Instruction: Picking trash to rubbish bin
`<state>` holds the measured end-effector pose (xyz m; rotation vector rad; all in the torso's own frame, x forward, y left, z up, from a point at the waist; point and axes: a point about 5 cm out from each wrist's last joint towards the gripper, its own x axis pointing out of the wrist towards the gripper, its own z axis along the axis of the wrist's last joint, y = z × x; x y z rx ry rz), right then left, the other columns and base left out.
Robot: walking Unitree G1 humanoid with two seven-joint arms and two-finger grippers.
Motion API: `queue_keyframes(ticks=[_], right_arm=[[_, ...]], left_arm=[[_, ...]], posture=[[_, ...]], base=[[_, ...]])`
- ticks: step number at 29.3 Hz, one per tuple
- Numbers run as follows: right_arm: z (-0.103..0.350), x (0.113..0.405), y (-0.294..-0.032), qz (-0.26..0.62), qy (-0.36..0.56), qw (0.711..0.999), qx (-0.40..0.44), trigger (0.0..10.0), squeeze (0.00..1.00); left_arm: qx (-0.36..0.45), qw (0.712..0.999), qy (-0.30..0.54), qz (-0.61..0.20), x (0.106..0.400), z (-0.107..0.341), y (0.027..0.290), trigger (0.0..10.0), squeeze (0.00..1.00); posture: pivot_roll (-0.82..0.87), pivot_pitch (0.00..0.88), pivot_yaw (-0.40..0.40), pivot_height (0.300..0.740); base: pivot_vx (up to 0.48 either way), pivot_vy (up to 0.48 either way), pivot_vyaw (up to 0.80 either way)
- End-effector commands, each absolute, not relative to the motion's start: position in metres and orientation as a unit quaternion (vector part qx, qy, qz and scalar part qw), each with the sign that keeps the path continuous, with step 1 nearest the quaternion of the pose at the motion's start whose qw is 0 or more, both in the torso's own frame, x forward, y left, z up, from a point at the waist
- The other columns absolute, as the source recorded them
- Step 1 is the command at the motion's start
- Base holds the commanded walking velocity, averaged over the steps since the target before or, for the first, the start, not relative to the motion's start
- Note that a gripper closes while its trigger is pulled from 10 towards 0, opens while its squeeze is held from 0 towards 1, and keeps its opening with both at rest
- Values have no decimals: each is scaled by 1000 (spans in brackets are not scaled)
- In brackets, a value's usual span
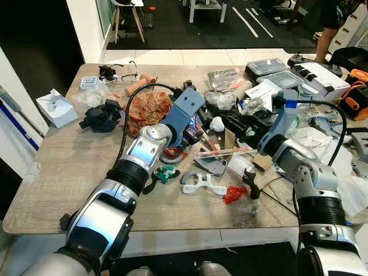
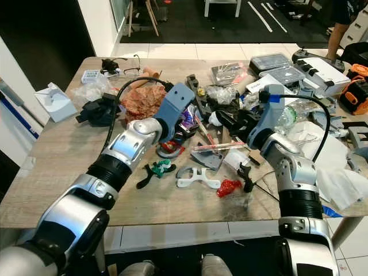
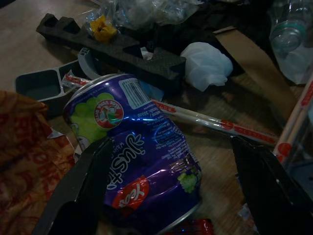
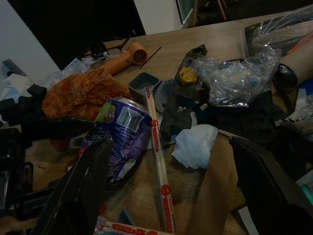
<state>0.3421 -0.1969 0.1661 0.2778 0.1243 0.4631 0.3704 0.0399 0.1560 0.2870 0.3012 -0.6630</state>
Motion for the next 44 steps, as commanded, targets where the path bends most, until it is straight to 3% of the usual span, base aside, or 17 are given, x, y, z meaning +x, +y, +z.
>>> queue_keyframes(ticks=[1, 10, 17, 23, 44], right_arm=[[166, 340, -198, 230, 65, 963, 128, 10000, 0], [166, 340, -198, 231, 63, 963, 128, 10000, 0], [166, 341, -197, 231, 62, 962, 128, 10000, 0], [166, 341, -197, 232, 62, 962, 129, 10000, 0], [156, 334, -198, 262, 114, 955, 83, 10000, 0]], left_arm=[[117, 924, 162, -326, 369, 154, 36, 10000, 0], [133, 930, 170, -297, 370, 148, 37, 10000, 0], [233, 917, 166, -278, 370, 142, 32, 10000, 0], [254, 907, 179, -283, 370, 138, 31, 10000, 0], [269, 901, 187, -286, 371, 136, 29, 10000, 0]], posture=[[-101, 0, -2, 740], [-102, 0, 0, 740], [-98, 0, 1, 740], [-97, 0, 2, 740], [-97, 0, 1, 740]], base=[[0, 0, 0], [0, 0, 0], [0, 0, 0], [0, 0, 0], [0, 0, 0]])
